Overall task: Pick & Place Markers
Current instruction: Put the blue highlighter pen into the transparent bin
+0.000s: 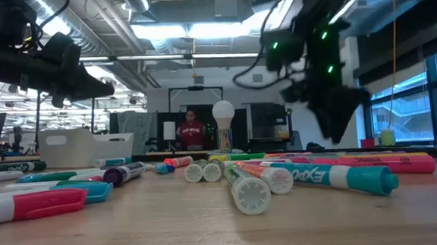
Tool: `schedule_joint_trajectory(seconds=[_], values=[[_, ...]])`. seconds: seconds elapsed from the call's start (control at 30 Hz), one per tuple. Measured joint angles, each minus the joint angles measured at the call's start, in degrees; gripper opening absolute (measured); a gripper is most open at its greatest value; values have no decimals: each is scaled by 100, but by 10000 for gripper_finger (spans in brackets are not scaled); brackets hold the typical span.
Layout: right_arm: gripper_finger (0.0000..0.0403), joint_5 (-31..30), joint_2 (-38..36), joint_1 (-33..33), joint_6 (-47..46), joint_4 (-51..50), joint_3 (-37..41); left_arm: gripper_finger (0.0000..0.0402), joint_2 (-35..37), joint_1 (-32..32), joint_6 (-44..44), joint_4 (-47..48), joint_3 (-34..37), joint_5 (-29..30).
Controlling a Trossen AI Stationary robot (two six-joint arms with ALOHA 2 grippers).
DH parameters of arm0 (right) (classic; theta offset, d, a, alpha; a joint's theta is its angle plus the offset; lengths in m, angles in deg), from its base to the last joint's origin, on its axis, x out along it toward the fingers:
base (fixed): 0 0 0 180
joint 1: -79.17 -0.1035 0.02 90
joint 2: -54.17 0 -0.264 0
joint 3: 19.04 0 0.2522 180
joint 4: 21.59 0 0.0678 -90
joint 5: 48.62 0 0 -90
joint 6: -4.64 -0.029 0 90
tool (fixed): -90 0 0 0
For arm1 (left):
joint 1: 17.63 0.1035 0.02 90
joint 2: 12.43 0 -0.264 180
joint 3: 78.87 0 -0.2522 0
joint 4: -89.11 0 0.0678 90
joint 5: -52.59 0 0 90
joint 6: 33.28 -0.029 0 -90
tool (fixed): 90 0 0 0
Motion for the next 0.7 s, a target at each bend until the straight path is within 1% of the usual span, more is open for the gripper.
schedule_joint_trajectory(seconds=[0.13, 0.23, 0.3, 0.4, 0.5, 0.57, 0.63, 0.7], values=[[216, 67, 412, 281, 451, 405, 0, 6, -2, 0, 1, 56, 0, 89], [214, 386, 656, 424, 607, 386, -12, 6, 0, 0, -56, 124, 0, 231], [205, 546, 762, 474, 616, 377, -26, 6, -2, 0, -115, 151, 0, 273], [167, 759, 887, 486, 586, 353, -26, 6, 0, 0, -136, 220, 0, 295], [103, 1044, 900, 487, 610, 351, -20, 6, -1, 0, -141, 294, 0, 297], [63, 1085, 860, 489, 593, 359, -23, 6, -2, 0, -190, 406, 0, 297], [60, 997, 827, 485, 442, 270, -86, 6, -1, 0, -248, 538, 0, 298], [60, 954, 802, 484, 45, -44, -252, 6, -3, 0, -255, 561, 0, 293]])
